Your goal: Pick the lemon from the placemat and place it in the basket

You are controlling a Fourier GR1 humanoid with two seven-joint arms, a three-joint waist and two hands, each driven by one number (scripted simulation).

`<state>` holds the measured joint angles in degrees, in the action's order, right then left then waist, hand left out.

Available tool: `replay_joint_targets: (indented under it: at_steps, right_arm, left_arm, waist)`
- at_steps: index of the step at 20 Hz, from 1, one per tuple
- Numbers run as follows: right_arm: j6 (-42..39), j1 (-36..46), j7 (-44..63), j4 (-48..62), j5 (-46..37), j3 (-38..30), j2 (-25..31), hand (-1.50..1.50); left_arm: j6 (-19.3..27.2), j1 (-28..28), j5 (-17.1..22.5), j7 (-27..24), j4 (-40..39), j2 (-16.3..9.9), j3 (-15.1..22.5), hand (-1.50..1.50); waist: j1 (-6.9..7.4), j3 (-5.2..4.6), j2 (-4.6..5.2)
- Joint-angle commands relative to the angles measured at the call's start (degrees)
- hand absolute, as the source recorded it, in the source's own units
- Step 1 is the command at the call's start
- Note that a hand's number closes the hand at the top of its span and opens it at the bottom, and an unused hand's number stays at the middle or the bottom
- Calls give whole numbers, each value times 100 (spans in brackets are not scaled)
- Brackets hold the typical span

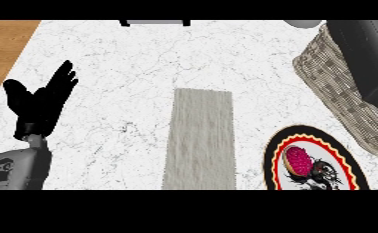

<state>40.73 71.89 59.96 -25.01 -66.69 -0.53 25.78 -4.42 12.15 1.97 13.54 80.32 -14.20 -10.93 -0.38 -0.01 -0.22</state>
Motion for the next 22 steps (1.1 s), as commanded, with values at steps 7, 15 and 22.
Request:
replay_joint_targets:
  at_steps: [7, 15, 22]
  right_arm:
    - [450, -1416, -562, -863, 557, -519, 337, 150]
    - [847, -1775, 253, -769, 61, -834, 359, -150]
    - [834, -2177, -982, -1708, 871, -1036, 526, -150]
  left_arm:
    - [27, 44, -22, 199, 135, 47, 57, 0]
    - [-120, 360, 101, 128, -133, -126, -117, 0]
    - [29, 88, -107, -55, -180, 89, 43, 0]
  waist:
    - [60, 4, 35]
    - [75, 1, 36]
    - [40, 2, 22]
